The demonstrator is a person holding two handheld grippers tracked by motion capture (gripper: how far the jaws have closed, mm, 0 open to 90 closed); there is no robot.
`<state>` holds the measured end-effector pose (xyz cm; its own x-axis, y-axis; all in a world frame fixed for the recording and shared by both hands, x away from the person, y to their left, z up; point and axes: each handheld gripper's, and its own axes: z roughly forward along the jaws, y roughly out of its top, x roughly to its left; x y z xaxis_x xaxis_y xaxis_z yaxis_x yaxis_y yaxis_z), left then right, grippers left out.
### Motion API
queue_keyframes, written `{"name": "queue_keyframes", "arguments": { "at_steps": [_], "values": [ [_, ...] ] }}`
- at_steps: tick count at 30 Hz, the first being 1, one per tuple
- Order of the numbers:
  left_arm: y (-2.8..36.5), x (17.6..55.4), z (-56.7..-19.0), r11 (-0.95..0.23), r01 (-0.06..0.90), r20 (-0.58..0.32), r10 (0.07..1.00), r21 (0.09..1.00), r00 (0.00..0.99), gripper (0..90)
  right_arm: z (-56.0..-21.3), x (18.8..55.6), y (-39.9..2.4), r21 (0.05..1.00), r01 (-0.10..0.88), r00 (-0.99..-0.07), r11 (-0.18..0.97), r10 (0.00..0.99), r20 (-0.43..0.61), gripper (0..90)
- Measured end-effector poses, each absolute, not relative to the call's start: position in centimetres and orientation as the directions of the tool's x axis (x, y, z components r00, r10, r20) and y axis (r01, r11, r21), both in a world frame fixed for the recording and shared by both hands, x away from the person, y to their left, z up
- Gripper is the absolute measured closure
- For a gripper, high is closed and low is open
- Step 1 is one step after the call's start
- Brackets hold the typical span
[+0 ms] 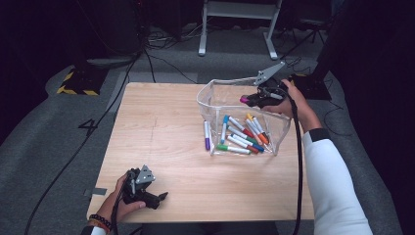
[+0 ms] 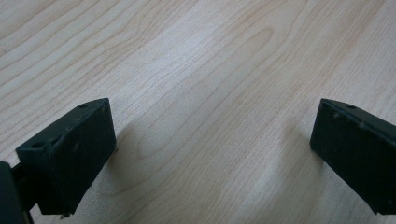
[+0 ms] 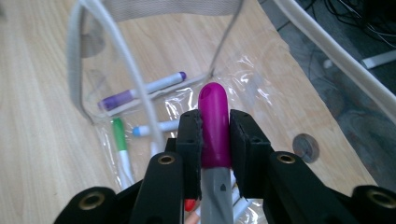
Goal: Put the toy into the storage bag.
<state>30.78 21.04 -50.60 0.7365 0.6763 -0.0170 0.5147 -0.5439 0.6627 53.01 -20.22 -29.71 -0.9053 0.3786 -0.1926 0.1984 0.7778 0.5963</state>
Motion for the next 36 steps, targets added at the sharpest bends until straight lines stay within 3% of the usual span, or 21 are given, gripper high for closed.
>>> {"name": "queue_keyframes", "arguments": {
  "at_steps": [4,9,14,19,23,27,30,35,36],
  "values": [
    [21.0,30.8,-50.6,-0.544,0.515,-0.017,0.676,0.663,0.737,0.5,-30.0,53.6,-20.6,0.588,0.228,-0.885,0.776,0.417,-0.207,75.2],
    [21.0,30.8,-50.6,-0.544,0.515,-0.017,0.676,0.663,0.736,0.5,-30.5,53.7,-19.8,0.581,0.211,-0.899,0.786,0.390,-0.201,74.9],
    [21.0,30.8,-50.6,-0.544,0.515,-0.017,0.676,0.663,0.736,0.5,-30.5,53.6,-19.3,0.572,0.217,-0.891,0.791,0.400,-0.215,65.8],
    [21.1,30.8,-50.6,-0.545,0.513,-0.016,0.675,0.663,0.738,0.5,-29.3,52.5,-20.7,0.713,0.232,-0.849,0.662,0.495,-0.183,53.8],
    [21.1,30.7,-50.6,-0.544,0.514,-0.017,0.676,0.663,0.737,0.5,-28.1,49.7,-22.6,0.831,0.204,-0.832,0.517,0.539,-0.131,48.9],
    [21.1,30.7,-50.6,-0.545,0.514,-0.016,0.675,0.663,0.737,0.5,-27.8,45.3,-23.6,0.847,0.148,-0.805,0.511,0.560,-0.197,43.6],
    [21.1,30.7,-50.6,-0.545,0.514,-0.016,0.676,0.663,0.737,0.5,-28.1,42.1,-24.3,0.890,0.161,-0.796,0.427,0.589,-0.138,39.5],
    [21.0,30.7,-50.6,-0.542,0.516,-0.016,0.679,0.663,0.734,0.5,-31.2,38.0,-23.2,0.899,0.157,-0.796,0.410,0.591,-0.130,36.6],
    [21.0,30.7,-50.6,-0.542,0.516,-0.016,0.679,0.663,0.734,0.5,-33.8,36.6,-21.9,0.891,0.169,-0.804,0.421,0.582,-0.122,36.5]
  ]
}}
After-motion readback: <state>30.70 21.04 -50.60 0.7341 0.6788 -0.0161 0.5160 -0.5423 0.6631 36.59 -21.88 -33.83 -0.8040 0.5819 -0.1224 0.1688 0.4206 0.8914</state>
